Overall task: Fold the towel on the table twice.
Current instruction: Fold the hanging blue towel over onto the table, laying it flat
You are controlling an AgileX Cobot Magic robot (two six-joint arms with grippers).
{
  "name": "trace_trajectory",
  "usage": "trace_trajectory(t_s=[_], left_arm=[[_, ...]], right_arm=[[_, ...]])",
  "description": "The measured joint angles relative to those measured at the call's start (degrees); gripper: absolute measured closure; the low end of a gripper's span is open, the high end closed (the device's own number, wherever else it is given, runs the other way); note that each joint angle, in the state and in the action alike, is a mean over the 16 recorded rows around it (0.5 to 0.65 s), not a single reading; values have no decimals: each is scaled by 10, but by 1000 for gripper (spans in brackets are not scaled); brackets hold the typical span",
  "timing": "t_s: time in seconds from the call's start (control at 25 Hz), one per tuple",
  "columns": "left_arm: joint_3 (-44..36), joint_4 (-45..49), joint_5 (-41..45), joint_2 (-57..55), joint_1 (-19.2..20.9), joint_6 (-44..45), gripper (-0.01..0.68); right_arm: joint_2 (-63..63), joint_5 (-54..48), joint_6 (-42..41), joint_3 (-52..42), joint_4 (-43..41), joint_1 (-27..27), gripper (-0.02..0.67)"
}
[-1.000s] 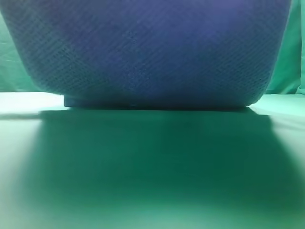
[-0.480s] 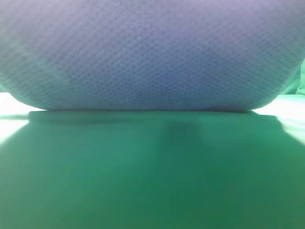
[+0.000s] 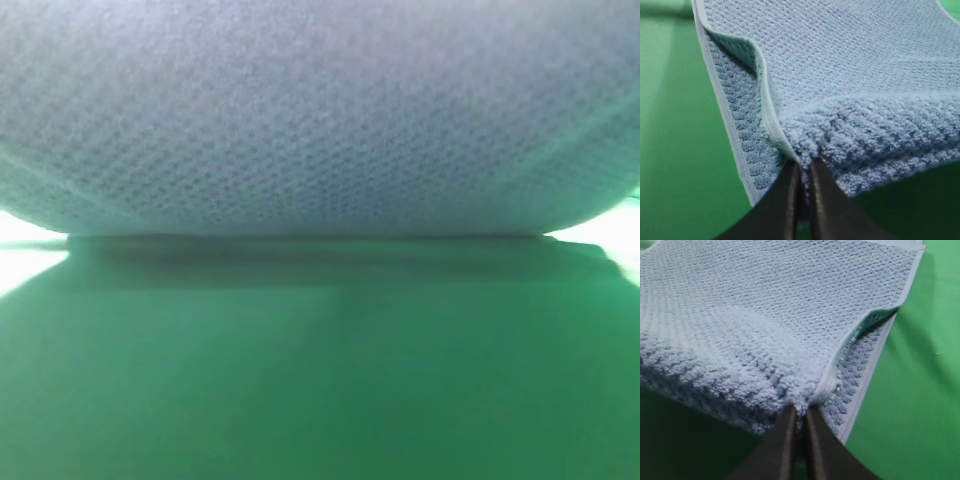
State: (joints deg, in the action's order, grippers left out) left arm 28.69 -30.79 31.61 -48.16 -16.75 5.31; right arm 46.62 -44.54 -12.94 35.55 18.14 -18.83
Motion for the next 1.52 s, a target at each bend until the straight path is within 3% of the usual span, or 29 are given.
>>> trace_trajectory(t_s=[0.56, 1.08, 1.52], left_arm=[[15, -26, -139, -104, 0, 18, 673], [167, -31, -223, -335, 0, 80, 673], [263, -22, -305, -475, 0, 106, 673]], right_arm=[[133, 150, -14, 17, 6, 0, 649], [336, 265, -51, 134, 0, 0, 649], [483, 301, -63, 245, -14, 18, 649]])
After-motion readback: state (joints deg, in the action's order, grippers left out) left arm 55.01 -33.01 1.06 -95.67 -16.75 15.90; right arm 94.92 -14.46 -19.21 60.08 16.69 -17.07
